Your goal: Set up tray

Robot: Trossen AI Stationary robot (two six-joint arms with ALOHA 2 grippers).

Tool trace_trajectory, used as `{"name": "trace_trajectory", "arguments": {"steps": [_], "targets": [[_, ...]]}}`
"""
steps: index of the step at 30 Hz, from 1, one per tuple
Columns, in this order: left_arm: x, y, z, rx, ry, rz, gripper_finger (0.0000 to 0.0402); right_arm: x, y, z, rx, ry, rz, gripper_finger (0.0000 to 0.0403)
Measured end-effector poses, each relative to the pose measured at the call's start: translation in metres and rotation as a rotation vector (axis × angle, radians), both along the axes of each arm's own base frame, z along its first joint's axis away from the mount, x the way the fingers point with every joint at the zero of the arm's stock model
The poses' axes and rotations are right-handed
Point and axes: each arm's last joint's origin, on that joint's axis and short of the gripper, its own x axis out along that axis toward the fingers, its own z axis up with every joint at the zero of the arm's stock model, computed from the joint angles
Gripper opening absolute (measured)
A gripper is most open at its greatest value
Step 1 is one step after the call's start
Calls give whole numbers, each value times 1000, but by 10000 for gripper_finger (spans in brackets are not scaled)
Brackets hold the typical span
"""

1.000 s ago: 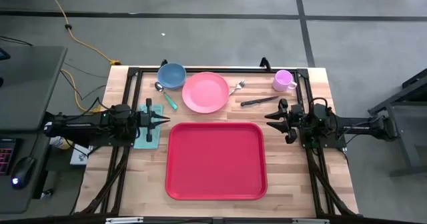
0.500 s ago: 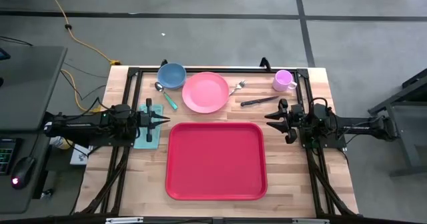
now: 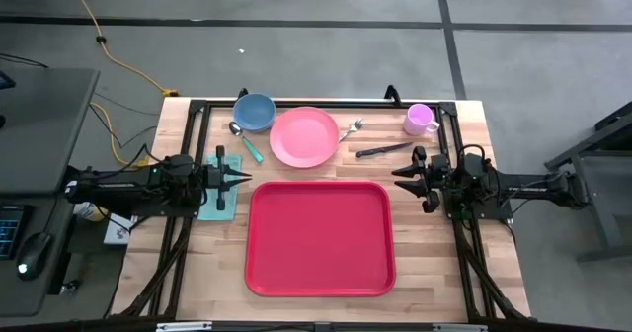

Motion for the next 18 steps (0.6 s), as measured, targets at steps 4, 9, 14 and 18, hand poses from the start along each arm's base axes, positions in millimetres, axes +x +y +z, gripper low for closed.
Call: {"name": "trace_trajectory", "arguments": {"steps": [4,9,14,18], "targets": [[0,0,1,-37,-10,5,65,0,0,0,0,0,0,124],[0,0,2,-161,-38,15,64,0,0,0,0,0,0,124],[0,0,2,-348,-60,39,64,0,0,0,0,0,0,124],[0,0,2,-514,-80,62,65,0,0,0,0,0,0,124]]}}
